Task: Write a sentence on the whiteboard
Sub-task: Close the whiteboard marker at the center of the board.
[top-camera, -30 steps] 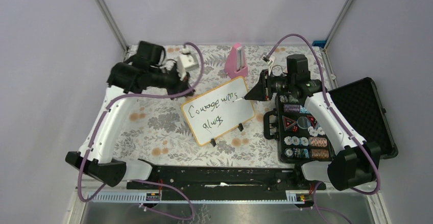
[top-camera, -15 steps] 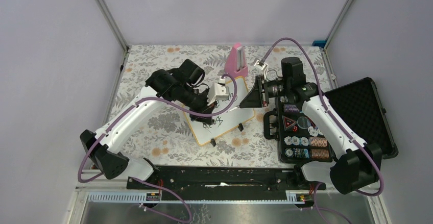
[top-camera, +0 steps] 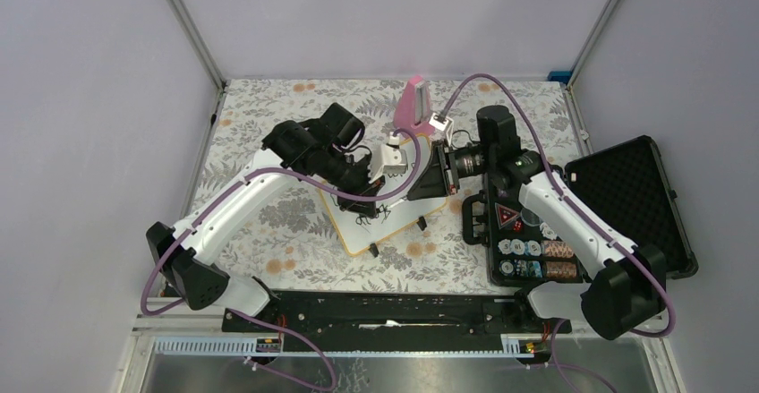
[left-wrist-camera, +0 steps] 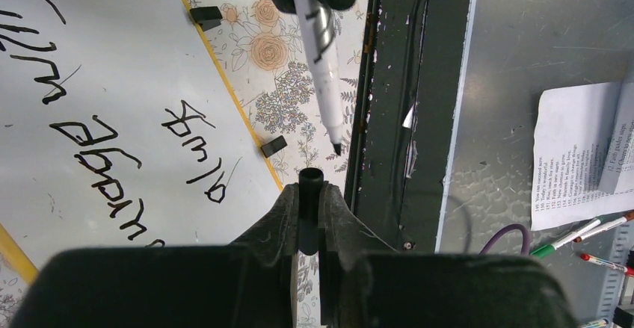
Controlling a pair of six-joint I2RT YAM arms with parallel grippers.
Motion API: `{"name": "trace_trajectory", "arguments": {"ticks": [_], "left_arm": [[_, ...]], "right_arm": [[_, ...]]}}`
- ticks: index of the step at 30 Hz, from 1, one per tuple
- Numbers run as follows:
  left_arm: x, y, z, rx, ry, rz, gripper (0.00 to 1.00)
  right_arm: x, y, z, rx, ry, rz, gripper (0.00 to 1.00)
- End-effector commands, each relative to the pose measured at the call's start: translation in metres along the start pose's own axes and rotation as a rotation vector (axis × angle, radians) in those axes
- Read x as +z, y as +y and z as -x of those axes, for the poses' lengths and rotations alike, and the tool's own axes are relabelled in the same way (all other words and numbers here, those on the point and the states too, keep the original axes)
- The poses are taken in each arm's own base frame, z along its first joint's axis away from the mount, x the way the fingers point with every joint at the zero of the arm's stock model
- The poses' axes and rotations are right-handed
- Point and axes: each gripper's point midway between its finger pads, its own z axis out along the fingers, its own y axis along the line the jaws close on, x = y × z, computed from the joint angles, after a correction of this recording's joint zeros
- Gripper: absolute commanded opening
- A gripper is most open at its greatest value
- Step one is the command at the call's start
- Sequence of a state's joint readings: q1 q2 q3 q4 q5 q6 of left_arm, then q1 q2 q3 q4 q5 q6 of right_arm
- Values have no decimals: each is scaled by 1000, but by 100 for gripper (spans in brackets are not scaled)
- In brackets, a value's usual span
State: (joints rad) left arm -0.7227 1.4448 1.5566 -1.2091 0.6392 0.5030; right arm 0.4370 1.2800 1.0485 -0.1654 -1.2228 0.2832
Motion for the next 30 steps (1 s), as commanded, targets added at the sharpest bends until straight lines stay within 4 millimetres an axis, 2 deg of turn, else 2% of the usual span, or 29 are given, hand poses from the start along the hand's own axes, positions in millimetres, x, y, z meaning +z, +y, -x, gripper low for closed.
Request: {"name": "trace_trajectory", "arguments": {"ticks": [1, 19, 30], "left_arm": [[-6, 4, 20, 38, -54, 26, 0], [-8, -1, 25, 45, -73, 9, 0], [-10, 1, 11, 49, -44, 49, 0]], "right_arm": [[7, 6, 2, -22, 8, 31, 0], [16, -4, 1, -35, 15, -3, 0], [15, -2, 4, -40, 9, -7, 0]]}}
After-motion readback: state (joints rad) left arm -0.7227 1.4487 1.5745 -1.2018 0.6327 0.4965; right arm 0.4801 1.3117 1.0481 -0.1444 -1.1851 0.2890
